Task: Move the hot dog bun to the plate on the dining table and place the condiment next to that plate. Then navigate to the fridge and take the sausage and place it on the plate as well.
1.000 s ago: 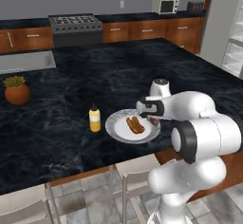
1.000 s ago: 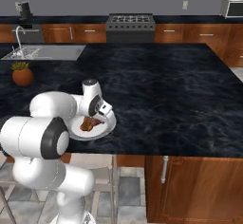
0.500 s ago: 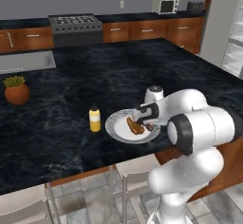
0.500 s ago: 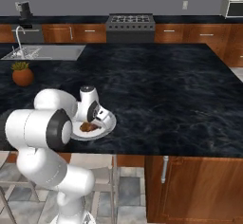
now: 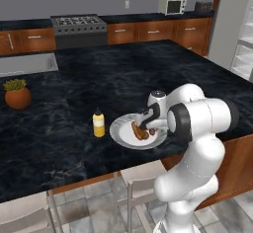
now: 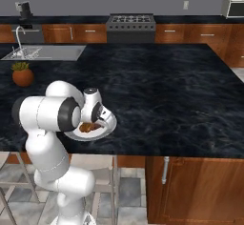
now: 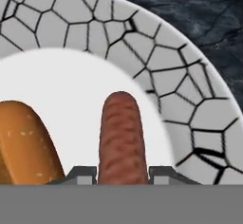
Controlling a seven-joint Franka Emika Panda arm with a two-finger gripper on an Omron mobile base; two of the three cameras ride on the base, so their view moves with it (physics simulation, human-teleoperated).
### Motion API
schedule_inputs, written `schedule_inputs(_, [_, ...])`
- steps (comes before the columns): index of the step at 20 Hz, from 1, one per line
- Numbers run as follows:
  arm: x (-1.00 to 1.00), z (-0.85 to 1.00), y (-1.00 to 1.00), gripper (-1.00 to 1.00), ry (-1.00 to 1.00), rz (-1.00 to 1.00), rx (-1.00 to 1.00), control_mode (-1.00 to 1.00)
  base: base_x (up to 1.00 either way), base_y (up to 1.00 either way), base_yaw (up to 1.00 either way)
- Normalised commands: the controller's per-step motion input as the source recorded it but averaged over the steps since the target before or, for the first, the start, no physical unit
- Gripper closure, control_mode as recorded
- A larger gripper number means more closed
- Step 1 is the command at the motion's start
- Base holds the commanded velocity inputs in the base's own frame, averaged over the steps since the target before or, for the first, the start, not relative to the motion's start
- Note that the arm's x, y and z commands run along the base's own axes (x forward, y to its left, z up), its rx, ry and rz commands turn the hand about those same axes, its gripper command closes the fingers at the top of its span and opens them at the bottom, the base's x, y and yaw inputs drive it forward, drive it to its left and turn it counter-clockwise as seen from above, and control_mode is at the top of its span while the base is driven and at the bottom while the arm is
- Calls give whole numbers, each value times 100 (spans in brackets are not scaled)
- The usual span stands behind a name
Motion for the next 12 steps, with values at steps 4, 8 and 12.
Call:
schedule_inputs(4, [0,16,0,-100,-5,0,0,-100,0,0,0])
schedule_inputs(8, [-9,51,0,-100,-5,0,0,-100,0,0,0])
schedule_inputs(12, [-43,88,0,-100,-10,0,1,-100,0,0,0])
